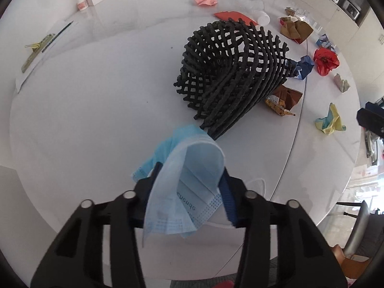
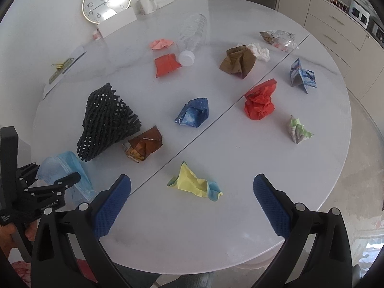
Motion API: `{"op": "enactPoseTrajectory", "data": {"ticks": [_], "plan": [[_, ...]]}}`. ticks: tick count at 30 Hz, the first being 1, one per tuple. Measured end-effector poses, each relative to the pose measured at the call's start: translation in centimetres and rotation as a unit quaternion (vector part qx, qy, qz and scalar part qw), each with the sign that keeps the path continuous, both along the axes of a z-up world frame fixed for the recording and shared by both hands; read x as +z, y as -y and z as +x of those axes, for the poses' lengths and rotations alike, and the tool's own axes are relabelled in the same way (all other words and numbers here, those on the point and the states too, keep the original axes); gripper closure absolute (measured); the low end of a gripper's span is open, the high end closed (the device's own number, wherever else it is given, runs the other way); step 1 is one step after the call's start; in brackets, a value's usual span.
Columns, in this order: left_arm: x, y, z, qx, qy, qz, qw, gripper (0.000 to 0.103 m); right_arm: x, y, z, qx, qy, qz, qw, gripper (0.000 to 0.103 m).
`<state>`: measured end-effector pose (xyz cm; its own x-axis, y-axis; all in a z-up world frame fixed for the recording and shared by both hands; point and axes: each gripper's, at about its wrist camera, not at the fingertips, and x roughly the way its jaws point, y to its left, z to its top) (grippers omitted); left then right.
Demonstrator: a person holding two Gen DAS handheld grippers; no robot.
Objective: Collect trash
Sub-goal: 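Grasp the light-blue face mask with the left tool while the right tool grasps the yellow wrapper, then carry the mask and wrapper to the wastebasket and open both tools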
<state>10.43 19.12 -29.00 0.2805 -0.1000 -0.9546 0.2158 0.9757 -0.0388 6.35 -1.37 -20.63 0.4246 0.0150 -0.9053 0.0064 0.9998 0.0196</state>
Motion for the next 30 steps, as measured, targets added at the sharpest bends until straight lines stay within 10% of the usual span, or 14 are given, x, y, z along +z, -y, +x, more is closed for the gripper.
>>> {"op": "enactPoseTrajectory", "data": {"ticks": [4,16,30], "plan": [[-0.2,-0.9,0.1,0.001,-0.008,-0.014,0.9999,0.089,-2.8,-0.2,0.5,0.025,-0.016,-0.032,0.999,0.006],[2.8,-1.8,0.8,-0.024,0.012,-0.054,0.9982,0.093,-4.2,0.6,0.9,0.032,-0.029,-0.008,0.999,0.056],[9.7,6.7,-2.8,-0.162,0.054,-0.119,0.9781,0.093,1.9,8.4,-7.1,-0.050,0.024,0.048,0.997,0.056]]}}
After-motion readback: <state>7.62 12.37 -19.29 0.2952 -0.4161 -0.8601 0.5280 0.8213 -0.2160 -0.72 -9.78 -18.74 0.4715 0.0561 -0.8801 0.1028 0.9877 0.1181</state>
